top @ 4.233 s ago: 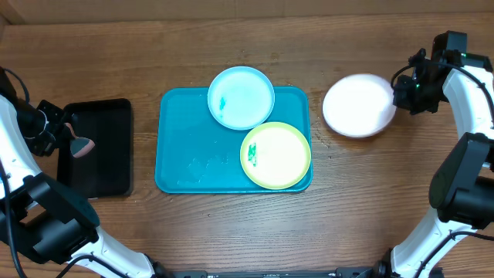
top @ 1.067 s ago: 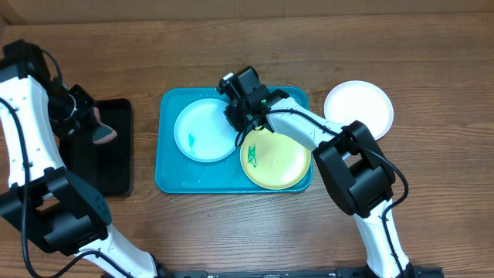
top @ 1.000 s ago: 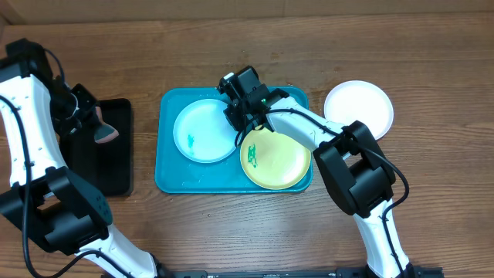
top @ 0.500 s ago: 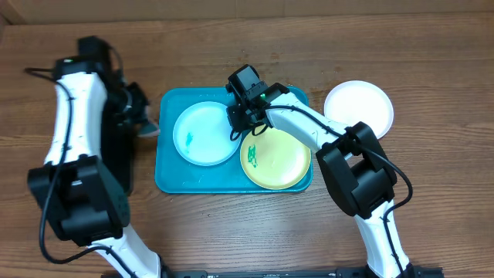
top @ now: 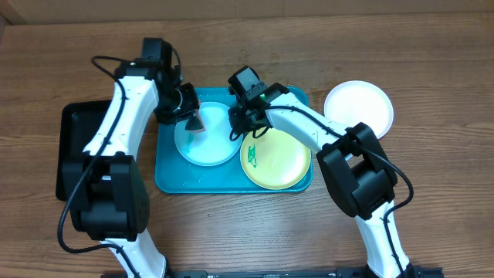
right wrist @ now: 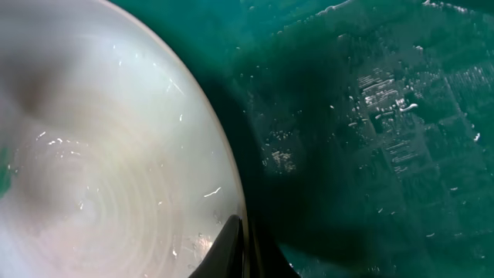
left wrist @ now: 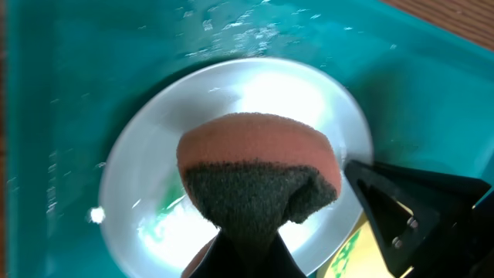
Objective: Clean dirty plates on tray and stack at the side
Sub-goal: 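Bring the sponge in the left gripper onto the light-blue plate and scrub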
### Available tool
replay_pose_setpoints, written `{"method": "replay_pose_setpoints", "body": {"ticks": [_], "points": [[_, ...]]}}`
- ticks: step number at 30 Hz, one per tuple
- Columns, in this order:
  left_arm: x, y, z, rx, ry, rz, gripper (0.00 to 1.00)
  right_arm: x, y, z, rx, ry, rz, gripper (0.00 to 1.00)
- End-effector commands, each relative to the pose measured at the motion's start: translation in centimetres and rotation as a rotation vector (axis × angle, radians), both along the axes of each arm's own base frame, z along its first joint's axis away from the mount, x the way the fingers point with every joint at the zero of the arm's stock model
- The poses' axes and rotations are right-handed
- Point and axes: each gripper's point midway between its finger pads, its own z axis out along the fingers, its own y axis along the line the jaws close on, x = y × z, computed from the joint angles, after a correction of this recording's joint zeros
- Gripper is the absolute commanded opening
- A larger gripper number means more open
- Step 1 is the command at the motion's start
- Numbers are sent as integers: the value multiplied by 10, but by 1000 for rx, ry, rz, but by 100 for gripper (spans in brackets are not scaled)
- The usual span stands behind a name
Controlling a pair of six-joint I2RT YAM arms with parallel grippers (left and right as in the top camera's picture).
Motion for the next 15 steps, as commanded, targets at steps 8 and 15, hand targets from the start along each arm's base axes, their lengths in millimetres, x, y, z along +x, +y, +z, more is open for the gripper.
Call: {"method": "replay_pose_setpoints", "body": {"ticks": [8,15], "points": [[-10,-28,-21,-25,-15,-30,4,5,0,16,9,-34,-3,4],[-21,-27,-62,-47,-3,66,4,5,0,16,9,-35,-3,4]]}}
